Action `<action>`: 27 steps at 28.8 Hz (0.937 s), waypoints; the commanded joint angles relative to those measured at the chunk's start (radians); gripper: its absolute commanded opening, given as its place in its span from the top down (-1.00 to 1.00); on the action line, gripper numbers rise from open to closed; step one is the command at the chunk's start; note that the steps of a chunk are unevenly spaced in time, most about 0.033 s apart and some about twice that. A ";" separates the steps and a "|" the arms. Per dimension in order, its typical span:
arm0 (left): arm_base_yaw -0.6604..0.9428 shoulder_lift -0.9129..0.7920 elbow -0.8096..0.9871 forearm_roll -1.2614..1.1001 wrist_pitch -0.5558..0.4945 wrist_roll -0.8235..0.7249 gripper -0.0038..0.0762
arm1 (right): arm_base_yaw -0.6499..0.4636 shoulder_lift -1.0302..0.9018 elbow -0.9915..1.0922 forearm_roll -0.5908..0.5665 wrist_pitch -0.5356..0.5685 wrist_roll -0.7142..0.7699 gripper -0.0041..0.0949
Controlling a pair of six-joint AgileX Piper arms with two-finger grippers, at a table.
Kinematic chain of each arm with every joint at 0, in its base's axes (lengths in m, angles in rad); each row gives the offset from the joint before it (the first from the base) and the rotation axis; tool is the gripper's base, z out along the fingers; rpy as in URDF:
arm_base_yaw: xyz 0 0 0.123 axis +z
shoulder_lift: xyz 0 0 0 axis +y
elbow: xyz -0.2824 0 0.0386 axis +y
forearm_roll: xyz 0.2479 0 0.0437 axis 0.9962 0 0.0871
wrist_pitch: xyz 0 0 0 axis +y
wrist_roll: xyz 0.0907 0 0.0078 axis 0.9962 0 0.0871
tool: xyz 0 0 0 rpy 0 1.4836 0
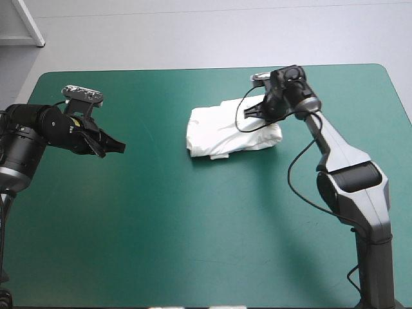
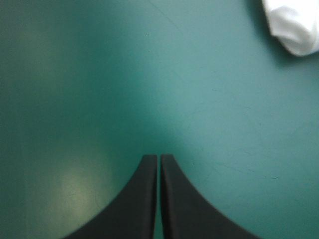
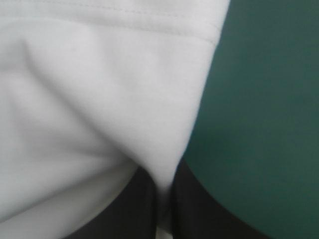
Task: Fold the cloth
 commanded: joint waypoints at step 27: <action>-0.001 -0.034 -0.026 -0.107 -0.120 0.028 0.85 | -0.451 -0.101 -0.033 0.144 -0.013 -0.090 -0.63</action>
